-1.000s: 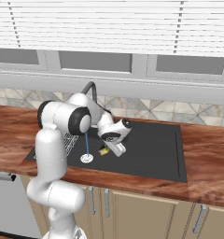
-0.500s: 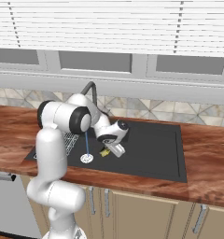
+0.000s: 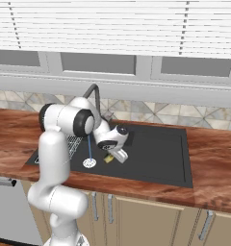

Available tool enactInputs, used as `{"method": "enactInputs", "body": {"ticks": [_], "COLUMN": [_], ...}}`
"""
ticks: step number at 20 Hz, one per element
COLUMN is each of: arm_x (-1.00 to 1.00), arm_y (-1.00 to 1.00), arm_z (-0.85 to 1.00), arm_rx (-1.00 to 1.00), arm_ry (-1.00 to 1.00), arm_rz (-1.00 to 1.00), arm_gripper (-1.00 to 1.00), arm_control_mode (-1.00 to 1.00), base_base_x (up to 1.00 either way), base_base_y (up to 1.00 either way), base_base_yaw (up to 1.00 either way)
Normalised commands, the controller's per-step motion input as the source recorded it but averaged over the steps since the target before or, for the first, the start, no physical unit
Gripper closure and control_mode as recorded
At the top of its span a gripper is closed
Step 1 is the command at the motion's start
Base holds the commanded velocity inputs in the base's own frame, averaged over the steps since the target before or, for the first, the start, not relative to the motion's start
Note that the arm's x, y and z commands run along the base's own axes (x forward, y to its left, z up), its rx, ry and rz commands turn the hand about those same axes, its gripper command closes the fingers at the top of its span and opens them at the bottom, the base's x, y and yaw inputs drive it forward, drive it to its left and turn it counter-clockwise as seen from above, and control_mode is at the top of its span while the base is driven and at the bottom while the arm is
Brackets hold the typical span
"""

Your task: Soak the sponge with water for a few seconds and then drop it inside the sink.

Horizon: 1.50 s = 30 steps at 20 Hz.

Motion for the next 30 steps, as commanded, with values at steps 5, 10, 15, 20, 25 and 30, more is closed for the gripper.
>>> {"method": "enactInputs", "body": {"ticks": [5, 10, 15, 20, 25, 30], "arm_x": [0.0, 0.0, 0.0, 0.04, 0.18, 0.0], "arm_y": [0.0, 0.0, 0.0, -0.01, -0.21, -0.19], "arm_z": [-0.13, -0.01, 0.0, 0.0, 0.26, 0.72], "arm_rx": [-0.07, -0.01, 0.0, 0.0, 0.0, 0.0], "arm_ry": [0.0, 0.0, 0.0, 0.0, 0.04, 0.0], "arm_rz": [0.0, 0.0, 0.0, 0.0, 0.04, 0.09], "arm_gripper": [1.0, 1.0, -1.0, -1.0, -1.0, -1.0], "arm_control_mode": [-1.0, -1.0, -1.0, -1.0, -1.0, -1.0], "base_base_x": [0.0, 0.0, 0.0, 0.0, 0.0, 0.0], "base_base_y": [0.0, 0.0, 0.0, 0.0, 0.0, 0.0], "base_base_yaw": [0.0, 0.0, 0.0, 0.0, 0.0, 0.0]}}
